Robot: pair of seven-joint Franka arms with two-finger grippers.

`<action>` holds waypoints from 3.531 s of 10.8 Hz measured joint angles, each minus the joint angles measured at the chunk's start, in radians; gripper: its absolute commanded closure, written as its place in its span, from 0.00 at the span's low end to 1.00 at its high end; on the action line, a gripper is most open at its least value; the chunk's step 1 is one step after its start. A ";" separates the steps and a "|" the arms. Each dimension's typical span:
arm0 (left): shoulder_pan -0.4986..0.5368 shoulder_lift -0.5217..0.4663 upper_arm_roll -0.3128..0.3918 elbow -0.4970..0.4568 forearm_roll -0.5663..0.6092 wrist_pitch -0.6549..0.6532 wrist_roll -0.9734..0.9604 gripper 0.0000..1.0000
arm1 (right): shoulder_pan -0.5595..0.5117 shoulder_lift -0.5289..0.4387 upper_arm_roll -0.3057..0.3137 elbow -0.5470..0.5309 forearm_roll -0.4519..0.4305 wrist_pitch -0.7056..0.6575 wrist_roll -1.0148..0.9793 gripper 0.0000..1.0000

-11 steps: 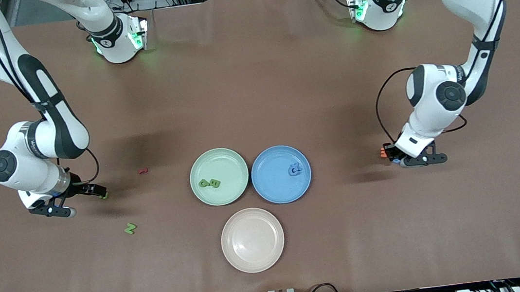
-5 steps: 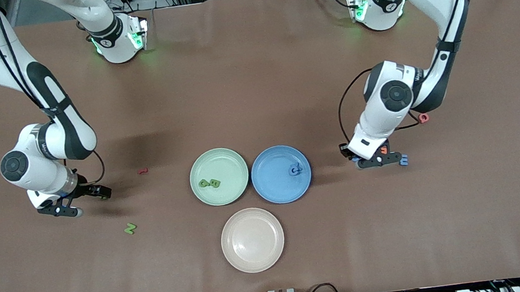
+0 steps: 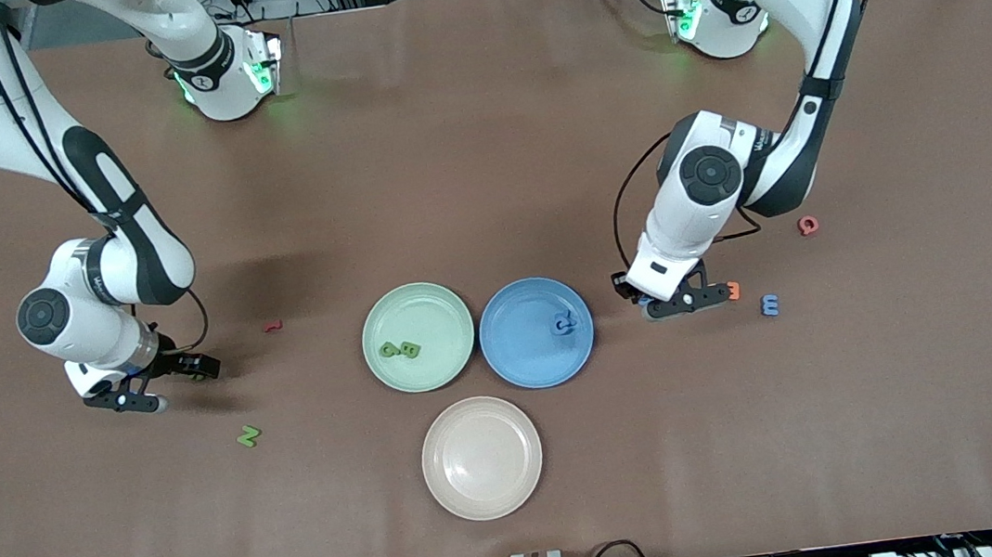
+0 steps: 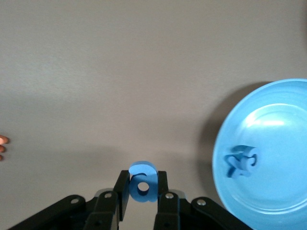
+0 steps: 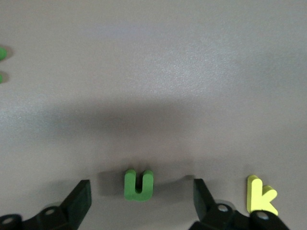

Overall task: Sort letters by color into matching plates
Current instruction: 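Drop the a on the blue plate while the right gripper reaches u, then place the green u on the green plate while the left gripper reaches 3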

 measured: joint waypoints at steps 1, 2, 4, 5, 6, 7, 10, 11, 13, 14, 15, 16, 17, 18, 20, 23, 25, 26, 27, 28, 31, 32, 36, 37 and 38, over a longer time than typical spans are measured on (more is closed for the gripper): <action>-0.012 0.004 0.000 0.010 0.000 0.000 -0.019 1.00 | 0.000 0.001 0.001 -0.001 0.000 0.001 0.000 0.26; -0.025 0.008 0.000 0.021 0.000 0.000 -0.040 1.00 | 0.001 0.002 0.001 -0.001 0.000 0.001 0.000 0.29; -0.056 0.020 0.000 0.044 0.000 0.000 -0.086 1.00 | 0.001 0.002 0.001 -0.003 0.000 0.001 0.000 0.42; -0.071 0.029 0.000 0.053 0.000 0.000 -0.107 1.00 | 0.001 0.002 0.001 -0.006 0.000 0.002 -0.001 0.52; -0.085 0.043 0.000 0.064 0.000 0.000 -0.126 1.00 | 0.001 0.002 0.001 -0.008 -0.001 0.003 -0.001 0.59; -0.100 0.061 0.000 0.081 0.000 0.000 -0.143 1.00 | 0.001 0.000 0.001 -0.008 -0.001 0.005 -0.007 0.66; -0.161 0.136 0.002 0.166 0.000 0.000 -0.231 1.00 | 0.000 -0.005 0.000 -0.008 -0.001 0.005 -0.018 0.74; -0.184 0.160 0.005 0.191 0.000 0.000 -0.254 1.00 | 0.000 -0.006 0.000 -0.009 -0.001 0.005 -0.019 0.74; -0.212 0.195 0.009 0.238 0.000 0.000 -0.283 1.00 | 0.000 -0.007 0.000 -0.009 -0.002 0.004 -0.020 0.74; -0.216 0.205 0.009 0.257 0.000 0.000 -0.292 1.00 | 0.000 -0.007 0.000 -0.009 -0.002 0.004 -0.020 0.74; -0.217 0.211 0.009 0.273 0.000 0.000 -0.301 1.00 | 0.000 -0.009 0.000 -0.009 -0.002 0.002 -0.020 0.74; -0.218 0.218 0.009 0.291 0.000 0.000 -0.320 1.00 | 0.001 -0.018 0.001 -0.007 -0.002 -0.008 -0.020 0.74; -0.222 0.225 0.009 0.304 0.000 0.000 -0.336 1.00 | 0.004 -0.029 0.003 0.002 -0.002 -0.036 -0.020 0.74; -0.228 0.232 0.009 0.314 0.000 0.000 -0.347 0.96 | 0.011 -0.044 0.005 0.020 -0.002 -0.087 -0.020 0.71; -0.238 0.246 0.009 0.332 0.000 0.002 -0.358 0.00 | 0.040 -0.073 0.008 0.060 -0.001 -0.165 -0.014 0.72; -0.239 0.251 0.010 0.339 0.000 0.002 -0.358 0.00 | 0.086 -0.078 0.019 0.085 0.000 -0.171 0.036 0.73; -0.236 0.251 0.014 0.342 0.030 0.002 -0.355 0.00 | 0.121 -0.078 0.032 0.108 0.000 -0.173 0.090 0.73; -0.230 0.251 0.018 0.342 0.056 0.000 -0.347 0.00 | 0.142 -0.078 0.036 0.116 0.000 -0.183 0.120 0.73; -0.218 0.251 0.022 0.340 0.071 -0.002 -0.324 0.00 | 0.169 -0.078 0.039 0.124 0.000 -0.193 0.156 0.74; -0.194 0.251 0.025 0.339 0.073 -0.022 -0.271 0.00 | 0.204 -0.078 0.041 0.136 0.000 -0.215 0.192 0.74; -0.084 0.235 0.027 0.341 0.074 -0.114 -0.105 0.00 | 0.303 -0.074 0.044 0.158 0.000 -0.246 0.269 0.74; -0.048 0.222 0.027 0.337 0.074 -0.136 -0.058 0.00 | 0.334 -0.072 0.044 0.161 0.000 -0.246 0.290 0.74; 0.054 0.177 0.027 0.270 0.075 -0.155 0.098 0.00 | 0.442 -0.035 0.044 0.251 0.000 -0.341 0.332 0.74; 0.084 0.169 0.027 0.243 0.075 -0.152 0.134 0.00 | 0.462 -0.010 0.044 0.282 0.000 -0.350 0.333 0.74; 0.120 0.159 0.027 0.208 0.076 -0.130 0.177 0.00 | 0.482 0.023 0.044 0.315 0.000 -0.351 0.333 0.74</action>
